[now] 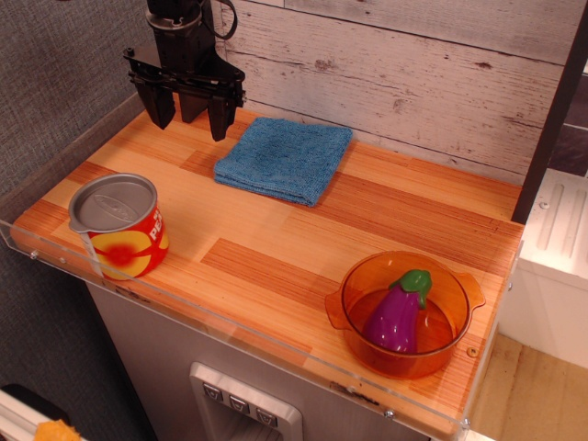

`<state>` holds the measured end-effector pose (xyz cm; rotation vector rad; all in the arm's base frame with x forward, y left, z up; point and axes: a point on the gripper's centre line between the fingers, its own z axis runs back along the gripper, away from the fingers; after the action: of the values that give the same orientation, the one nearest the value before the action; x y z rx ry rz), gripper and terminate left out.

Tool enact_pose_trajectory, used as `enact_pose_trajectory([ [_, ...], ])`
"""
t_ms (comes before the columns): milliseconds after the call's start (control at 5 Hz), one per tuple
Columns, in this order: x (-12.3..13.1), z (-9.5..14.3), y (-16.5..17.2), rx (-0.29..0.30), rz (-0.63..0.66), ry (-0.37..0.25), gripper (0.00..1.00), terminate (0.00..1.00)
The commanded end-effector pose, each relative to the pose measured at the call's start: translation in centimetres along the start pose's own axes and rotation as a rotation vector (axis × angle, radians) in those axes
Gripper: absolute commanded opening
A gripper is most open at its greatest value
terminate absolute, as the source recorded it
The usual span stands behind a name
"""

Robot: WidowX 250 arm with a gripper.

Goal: Move the blue cloth behind the crackpot with eggplant

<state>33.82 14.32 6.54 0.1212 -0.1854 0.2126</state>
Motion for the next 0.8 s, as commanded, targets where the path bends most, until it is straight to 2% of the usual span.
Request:
enact_pose_trajectory([
  [0,0.0,0.0,0.0,0.0,0.0,0.0,1.0,0.0],
  [200,0.6,0.7,-0.8,-0.027,0.002,-0.001,1.0,0.0],
  [400,1.7,0.6,-2.4,-0.017,-0.023,-0.011,1.0,0.0],
  [600,2.7,0.1,-3.7,-0.012,-0.029,-0.02,0.0,0.0],
])
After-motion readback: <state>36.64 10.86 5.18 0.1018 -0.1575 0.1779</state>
